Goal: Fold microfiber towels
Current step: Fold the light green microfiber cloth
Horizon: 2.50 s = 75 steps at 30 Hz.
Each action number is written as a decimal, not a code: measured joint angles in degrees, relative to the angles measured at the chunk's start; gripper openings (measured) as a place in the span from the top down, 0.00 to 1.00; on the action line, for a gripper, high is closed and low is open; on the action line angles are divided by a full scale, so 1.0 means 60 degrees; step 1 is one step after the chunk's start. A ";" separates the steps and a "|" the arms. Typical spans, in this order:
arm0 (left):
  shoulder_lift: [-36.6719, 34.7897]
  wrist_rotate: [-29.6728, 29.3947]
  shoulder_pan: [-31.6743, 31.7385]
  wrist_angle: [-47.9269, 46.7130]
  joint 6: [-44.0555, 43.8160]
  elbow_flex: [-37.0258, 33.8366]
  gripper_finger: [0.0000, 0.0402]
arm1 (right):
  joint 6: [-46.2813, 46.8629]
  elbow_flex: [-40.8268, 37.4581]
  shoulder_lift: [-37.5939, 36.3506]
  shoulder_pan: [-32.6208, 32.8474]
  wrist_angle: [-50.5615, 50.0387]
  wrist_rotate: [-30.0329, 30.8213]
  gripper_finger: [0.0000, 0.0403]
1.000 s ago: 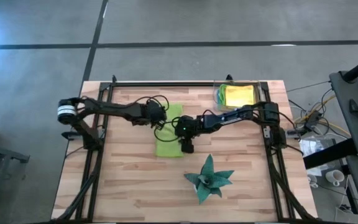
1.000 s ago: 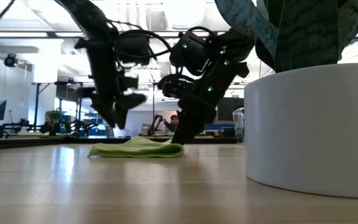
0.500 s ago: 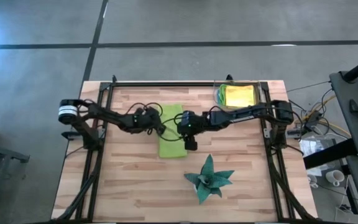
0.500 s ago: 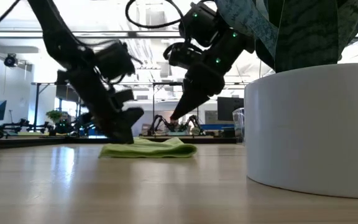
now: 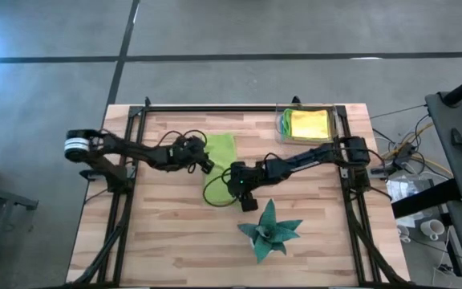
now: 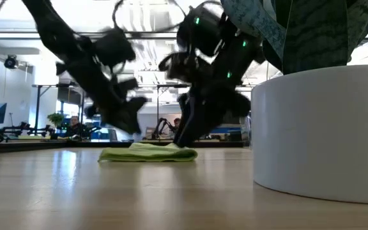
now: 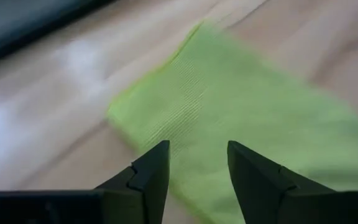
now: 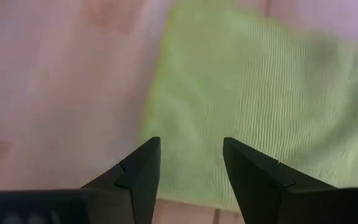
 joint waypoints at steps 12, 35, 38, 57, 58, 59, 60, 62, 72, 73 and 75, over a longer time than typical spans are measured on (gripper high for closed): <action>-0.1599 0.1437 -0.3192 0.0109 0.2403 -0.0503 0.64 | -0.0221 -0.0047 -0.0609 0.0328 -0.0003 -0.0014 0.52; 0.0405 0.2767 -0.4050 -0.0058 0.3213 -0.0223 0.40 | 0.0550 -0.0406 0.0276 0.0647 0.0099 0.0595 0.36; 0.0650 0.2586 -0.4050 -0.0310 0.2984 -0.0239 0.41 | 0.0356 -0.0405 0.0302 0.0631 0.0204 0.0625 0.38; 0.2105 0.2857 -0.4073 0.0091 0.2526 0.0064 0.98 | 0.0786 -0.0391 0.0172 0.0560 -0.0142 0.0773 0.96; 0.1922 0.3003 -0.4080 0.0055 0.2370 0.0058 0.98 | 0.0787 -0.0394 0.0060 0.0546 -0.0349 0.0799 0.96; 0.1650 0.3199 -0.4087 0.0044 0.2230 0.0058 0.99 | 0.0790 -0.0354 -0.0027 0.0543 -0.0505 0.0802 0.96; 0.1378 0.3413 -0.4097 0.0049 0.2131 0.0062 0.99 | 0.0814 -0.0250 -0.0177 0.0546 -0.0740 0.0796 0.97; 0.0912 0.3842 -0.4159 0.0053 0.1891 0.0075 0.99 | 0.0849 -0.0056 -0.0528 0.0579 -0.1200 0.0656 0.97; -0.0960 0.5144 -0.4625 -0.0213 0.1132 0.0454 0.99 | 0.1236 0.0883 -0.1188 0.0920 -0.2786 -0.0558 0.97; -0.1065 0.5150 -0.4637 -0.0332 0.1133 0.0463 0.99 | 0.1198 0.1013 -0.1182 0.0949 -0.2850 -0.0556 0.97; -0.1319 0.5088 -0.4619 -0.0820 0.1113 0.0460 0.99 | 0.0922 0.1292 -0.1181 0.0949 -0.2910 -0.0476 0.97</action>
